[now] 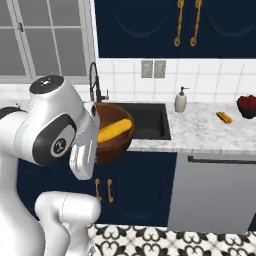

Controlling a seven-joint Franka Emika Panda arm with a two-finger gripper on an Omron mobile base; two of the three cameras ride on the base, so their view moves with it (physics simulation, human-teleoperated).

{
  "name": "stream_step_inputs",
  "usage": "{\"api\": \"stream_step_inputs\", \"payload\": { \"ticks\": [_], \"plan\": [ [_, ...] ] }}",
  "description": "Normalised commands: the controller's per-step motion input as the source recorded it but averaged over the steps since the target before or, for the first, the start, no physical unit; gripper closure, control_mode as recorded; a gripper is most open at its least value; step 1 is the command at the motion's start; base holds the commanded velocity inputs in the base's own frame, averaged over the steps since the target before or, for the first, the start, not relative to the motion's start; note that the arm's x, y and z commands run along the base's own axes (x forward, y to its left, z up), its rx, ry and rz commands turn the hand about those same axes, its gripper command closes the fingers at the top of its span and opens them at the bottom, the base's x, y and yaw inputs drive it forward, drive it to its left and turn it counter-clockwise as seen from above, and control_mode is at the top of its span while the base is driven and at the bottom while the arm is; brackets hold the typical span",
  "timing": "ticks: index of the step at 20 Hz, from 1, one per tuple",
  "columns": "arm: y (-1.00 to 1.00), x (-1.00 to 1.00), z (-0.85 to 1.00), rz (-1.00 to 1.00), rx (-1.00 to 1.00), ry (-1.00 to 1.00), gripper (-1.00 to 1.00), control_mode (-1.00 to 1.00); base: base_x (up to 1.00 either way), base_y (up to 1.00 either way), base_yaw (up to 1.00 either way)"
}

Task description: Pick the corn from the sink and place it in the bowl. Then pick the bowl and place it in the microwave. Then close the microwave door and press the start button.

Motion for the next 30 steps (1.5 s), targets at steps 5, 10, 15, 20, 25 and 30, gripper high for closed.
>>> {"api": "stream_step_inputs", "payload": {
  "ticks": [5,10,15,20,25,30],
  "plan": [
    [0.0,0.0,0.0,0.0,0.0,0.0,1.0,1.0,-0.19,0.0,-0.73],
    [0.0,0.0,0.0,0.0,0.0,0.0,1.0,1.0,-0.24,0.0,-0.8],
    [0.0,0.0,0.0,0.0,0.0,0.0,1.0,1.0,-0.31,0.0,-0.84],
    [0.0,0.0,0.0,0.0,0.0,0.0,1.0,1.0,-0.31,0.0,-0.84],
    [0.0,0.0,0.0,0.0,0.0,0.0,1.0,1.0,-0.28,0.0,-0.85],
    [0.0,0.0,0.0,0.0,0.0,0.0,1.0,1.0,-0.12,0.0,-0.89]
  ]
}}
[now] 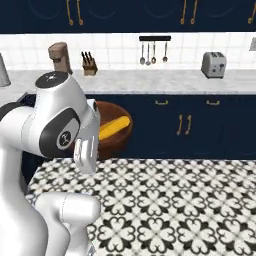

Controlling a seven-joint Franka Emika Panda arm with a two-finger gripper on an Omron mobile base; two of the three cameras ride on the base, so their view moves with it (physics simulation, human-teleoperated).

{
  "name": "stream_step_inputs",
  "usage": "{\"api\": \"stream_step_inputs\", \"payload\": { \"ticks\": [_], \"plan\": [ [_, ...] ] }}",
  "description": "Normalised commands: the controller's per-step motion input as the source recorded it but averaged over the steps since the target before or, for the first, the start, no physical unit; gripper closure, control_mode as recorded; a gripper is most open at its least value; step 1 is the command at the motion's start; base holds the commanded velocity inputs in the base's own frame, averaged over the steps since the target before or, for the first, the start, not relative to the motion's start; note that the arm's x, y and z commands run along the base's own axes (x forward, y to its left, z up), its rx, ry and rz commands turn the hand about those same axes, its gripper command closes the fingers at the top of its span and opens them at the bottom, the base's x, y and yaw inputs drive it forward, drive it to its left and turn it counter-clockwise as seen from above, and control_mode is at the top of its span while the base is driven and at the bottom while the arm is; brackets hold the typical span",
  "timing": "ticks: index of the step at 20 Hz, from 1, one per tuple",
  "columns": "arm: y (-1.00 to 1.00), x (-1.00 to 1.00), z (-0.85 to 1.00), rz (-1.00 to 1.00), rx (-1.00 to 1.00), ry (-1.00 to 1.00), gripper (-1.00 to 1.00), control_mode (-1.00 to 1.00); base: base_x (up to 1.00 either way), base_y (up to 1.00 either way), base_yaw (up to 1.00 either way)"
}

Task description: Pick the corn from the sink and place it in the bowl. Then pick the bowl and place it in the microwave. Then close the microwave door and press the start button.

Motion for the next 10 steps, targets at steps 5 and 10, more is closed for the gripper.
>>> {"api": "stream_step_inputs", "payload": {
  "ticks": [5,10],
  "plan": [
    [0.0,0.0,0.0,0.0,0.0,0.0,1.0,1.0,0.0,0.0,-0.93],
    [0.0,0.0,0.0,0.0,0.0,0.0,1.0,1.0,0.0,0.0,-0.97]
  ]
}}
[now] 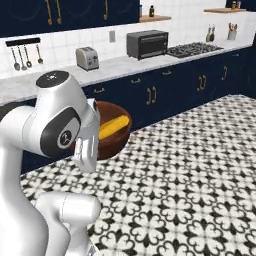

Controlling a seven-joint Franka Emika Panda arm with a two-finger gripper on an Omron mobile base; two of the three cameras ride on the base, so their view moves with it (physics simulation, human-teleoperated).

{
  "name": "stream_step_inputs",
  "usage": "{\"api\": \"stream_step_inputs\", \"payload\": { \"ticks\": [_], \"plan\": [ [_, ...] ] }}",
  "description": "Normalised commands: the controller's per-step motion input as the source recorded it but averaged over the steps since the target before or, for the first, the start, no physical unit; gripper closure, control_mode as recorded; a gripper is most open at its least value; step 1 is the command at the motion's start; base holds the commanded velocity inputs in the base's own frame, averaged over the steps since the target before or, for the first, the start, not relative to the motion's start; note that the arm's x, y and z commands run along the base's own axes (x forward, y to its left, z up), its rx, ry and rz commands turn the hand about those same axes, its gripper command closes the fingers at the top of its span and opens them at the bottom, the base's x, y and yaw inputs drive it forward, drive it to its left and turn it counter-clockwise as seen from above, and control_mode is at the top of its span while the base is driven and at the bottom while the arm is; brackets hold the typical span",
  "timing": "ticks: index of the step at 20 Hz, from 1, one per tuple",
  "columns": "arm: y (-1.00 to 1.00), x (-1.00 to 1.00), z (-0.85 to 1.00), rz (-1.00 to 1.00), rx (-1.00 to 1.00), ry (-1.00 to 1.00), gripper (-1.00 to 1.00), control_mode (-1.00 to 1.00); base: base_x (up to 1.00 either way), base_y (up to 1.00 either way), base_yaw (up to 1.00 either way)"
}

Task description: Pick the corn from the sink and place it in the bowl. Then pick the bowl and place it in the microwave. Then close the microwave door and press the start button.

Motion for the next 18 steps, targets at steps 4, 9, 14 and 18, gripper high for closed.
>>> {"api": "stream_step_inputs", "payload": {
  "ticks": [4,9,14,18],
  "plan": [
    [0.0,0.0,0.0,0.0,0.0,0.0,1.0,1.0,0.0,0.0,-1.0],
    [0.0,0.0,0.0,0.0,0.0,0.0,1.0,1.0,0.0,0.0,-0.99],
    [0.0,0.0,0.0,0.0,0.0,0.0,1.0,1.0,0.36,-0.14,-0.7],
    [0.0,0.0,0.0,0.0,0.0,0.0,1.0,1.0,1.0,-0.28,-0.1]
  ]
}}
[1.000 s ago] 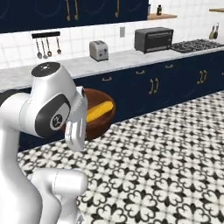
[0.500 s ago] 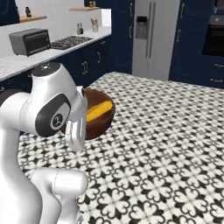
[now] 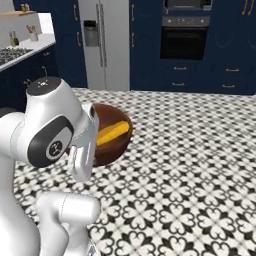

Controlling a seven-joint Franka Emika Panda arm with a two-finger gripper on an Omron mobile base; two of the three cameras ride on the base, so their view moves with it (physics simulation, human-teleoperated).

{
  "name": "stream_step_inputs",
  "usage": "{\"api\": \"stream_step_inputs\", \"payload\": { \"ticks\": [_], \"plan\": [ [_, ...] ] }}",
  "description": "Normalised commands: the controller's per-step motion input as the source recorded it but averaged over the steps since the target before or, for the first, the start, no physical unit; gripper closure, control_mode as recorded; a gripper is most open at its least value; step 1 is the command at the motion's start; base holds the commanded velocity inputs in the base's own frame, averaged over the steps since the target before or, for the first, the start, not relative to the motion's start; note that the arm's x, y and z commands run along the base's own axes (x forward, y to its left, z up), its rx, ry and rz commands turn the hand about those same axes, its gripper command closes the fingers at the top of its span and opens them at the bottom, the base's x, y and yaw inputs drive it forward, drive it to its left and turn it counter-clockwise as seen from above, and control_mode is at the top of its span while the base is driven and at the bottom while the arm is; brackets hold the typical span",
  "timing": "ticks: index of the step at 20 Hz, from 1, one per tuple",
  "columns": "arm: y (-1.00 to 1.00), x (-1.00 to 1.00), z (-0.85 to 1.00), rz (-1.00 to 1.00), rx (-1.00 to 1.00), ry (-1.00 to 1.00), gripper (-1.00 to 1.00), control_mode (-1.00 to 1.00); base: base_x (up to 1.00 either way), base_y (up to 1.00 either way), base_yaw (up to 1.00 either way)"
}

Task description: Pick the corn from the sink and place it in the bowl. Then pick the bowl and place it in the microwave. Then close the microwave door and press the start button.

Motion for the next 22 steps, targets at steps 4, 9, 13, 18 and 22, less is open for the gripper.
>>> {"api": "stream_step_inputs", "payload": {
  "ticks": [4,9,13,18,22],
  "plan": [
    [0.0,0.0,0.0,0.0,0.0,0.0,1.0,1.0,1.0,-0.43,0.0],
    [0.0,0.0,0.0,0.0,0.0,0.0,1.0,1.0,1.0,-0.6,0.03],
    [0.0,0.0,0.0,0.0,0.0,0.0,1.0,1.0,1.0,-0.79,0.14],
    [0.0,0.0,0.0,0.0,0.0,0.0,1.0,1.0,1.0,-0.79,0.17],
    [0.0,0.0,0.0,0.0,0.0,0.0,1.0,1.0,1.0,-0.56,0.08]
  ]
}}
